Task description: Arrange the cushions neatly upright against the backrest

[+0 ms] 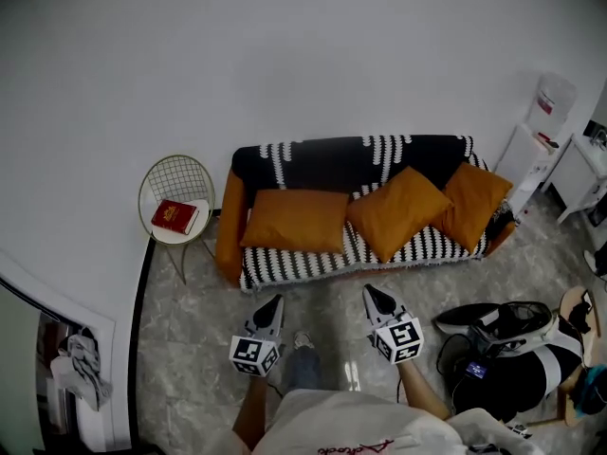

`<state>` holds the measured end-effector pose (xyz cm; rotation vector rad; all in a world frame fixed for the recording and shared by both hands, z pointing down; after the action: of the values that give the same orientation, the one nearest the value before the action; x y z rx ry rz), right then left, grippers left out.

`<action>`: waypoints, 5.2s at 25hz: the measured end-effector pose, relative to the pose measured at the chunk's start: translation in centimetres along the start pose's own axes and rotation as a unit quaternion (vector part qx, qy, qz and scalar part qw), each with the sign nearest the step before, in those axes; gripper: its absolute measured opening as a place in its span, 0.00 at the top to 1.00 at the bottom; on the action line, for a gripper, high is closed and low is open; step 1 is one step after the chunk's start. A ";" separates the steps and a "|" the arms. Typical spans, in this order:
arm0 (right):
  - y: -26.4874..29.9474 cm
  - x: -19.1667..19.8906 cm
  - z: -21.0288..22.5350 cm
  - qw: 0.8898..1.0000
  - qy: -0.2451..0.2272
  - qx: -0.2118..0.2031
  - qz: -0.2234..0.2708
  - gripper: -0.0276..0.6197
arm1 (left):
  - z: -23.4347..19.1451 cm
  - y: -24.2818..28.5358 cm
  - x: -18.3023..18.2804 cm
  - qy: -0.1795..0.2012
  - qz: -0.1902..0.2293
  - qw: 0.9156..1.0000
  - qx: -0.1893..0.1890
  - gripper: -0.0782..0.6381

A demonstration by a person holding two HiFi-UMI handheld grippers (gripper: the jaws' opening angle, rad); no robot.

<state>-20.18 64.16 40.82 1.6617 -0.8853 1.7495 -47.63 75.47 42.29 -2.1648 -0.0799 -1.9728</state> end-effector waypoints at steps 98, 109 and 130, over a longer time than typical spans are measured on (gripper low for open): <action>51.0 22.9 26.3 0.963 0.120 0.021 -0.241 0.92 | -41.4 44.4 19.0 -0.106 -0.237 0.965 -0.047 0.85; 45.4 32.9 23.0 0.927 0.175 0.073 -0.323 0.92 | -43.1 39.5 29.4 -0.149 -0.297 0.940 -0.075 0.85; 46.2 43.8 26.6 0.877 0.276 0.143 -0.367 0.41 | -49.6 40.6 39.9 -0.163 -0.391 0.896 -0.132 0.43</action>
<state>-42.66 12.78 80.97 1.2757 0.2652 1.6700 -84.68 22.30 80.92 -2.9481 -0.9210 -2.0093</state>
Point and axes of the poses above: the fingertips, and each gripper's own axes: y forward along the fingers, z to its right, x out of its underside, the point moved 9 cm from there along -y, backward along the fingers, and after that the axes turned 11 degrees about z, right-handed, at the moved point
